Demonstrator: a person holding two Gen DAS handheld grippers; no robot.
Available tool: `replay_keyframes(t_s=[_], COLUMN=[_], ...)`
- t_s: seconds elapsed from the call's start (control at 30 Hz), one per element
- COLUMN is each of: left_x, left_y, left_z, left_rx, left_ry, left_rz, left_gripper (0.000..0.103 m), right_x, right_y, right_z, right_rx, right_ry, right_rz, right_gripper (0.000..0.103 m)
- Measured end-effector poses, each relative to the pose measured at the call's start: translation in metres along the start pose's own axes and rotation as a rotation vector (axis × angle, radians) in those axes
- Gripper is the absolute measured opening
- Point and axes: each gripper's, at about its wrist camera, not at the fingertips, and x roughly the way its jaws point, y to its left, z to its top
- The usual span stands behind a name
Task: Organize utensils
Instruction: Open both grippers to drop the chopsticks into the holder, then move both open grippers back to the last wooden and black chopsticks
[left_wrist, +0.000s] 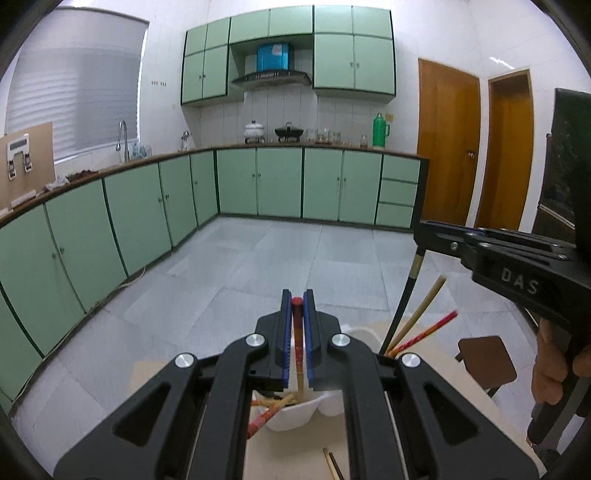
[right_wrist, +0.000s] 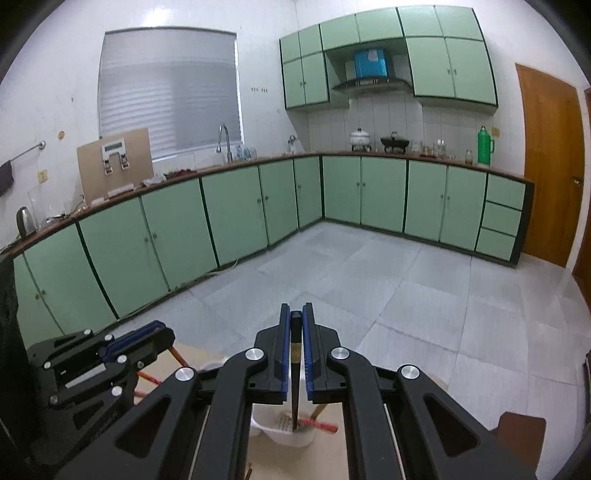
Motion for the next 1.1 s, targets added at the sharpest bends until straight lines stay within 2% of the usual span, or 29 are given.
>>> replay_keyframes(t_s=[0.17,0.23,0.27,0.3,0.33,0.47,0.5,0.6,0.83,0.9,1.1], left_x=[0.005,0.004,0.002,-0.001,-0.007,-0.032,-0.038,-0.064,-0.109,-0.118,-0.141], left_y=[0.004,0.007,0.008,0.007,0.007,0.006,0.006,0.007,0.003,0.001,-0.002], left_z=[-0.014,-0.015,-0.015,-0.017,-0.017,-0.020,-0.021,-0.030,-0.066,-0.077,-0.116], left_rx=[0.001,-0.004,-0.009,-0.012,-0.014,-0.017,-0.022,-0.036,-0.064,-0.074,-0.104], left_ry=[0.041,0.046,0.044,0.040,0.031,-0.004,-0.011,-0.034,-0.038,-0.028,0.018], left_rz=[0.006,0.008,0.005,0.005,0.006,0.015,0.021,0.030,0.033,0.029,0.034], left_gripper=[0.007,0.012,0.019,0.027,0.030,0.044,0.046,0.059,0.076,0.081,0.088], right_x=[-0.003,-0.010,-0.014,-0.021,-0.027,-0.050,-0.057,-0.080,-0.118,-0.126,-0.139], right_y=[-0.002,-0.005,-0.006,-0.008,-0.010,-0.016,-0.017,-0.020,-0.011,-0.008,-0.001], right_z=[-0.007,-0.007,-0.007,-0.007,-0.007,-0.011,-0.013,-0.028,-0.077,-0.092,-0.132], right_rx=[0.007,0.020,0.025,0.031,0.036,0.060,0.067,0.081,0.070,0.078,0.129], right_ry=[0.007,-0.004,-0.012,-0.026,-0.039,-0.075,-0.086,-0.113,-0.127,-0.125,-0.070], right_rz=[-0.010,-0.011,-0.015,-0.020,-0.025,-0.030,-0.032,-0.046,-0.085,-0.096,-0.077], right_gripper=[0.009,0.017,0.020,0.028,0.036,0.047,0.052,0.061,0.091,0.097,0.097])
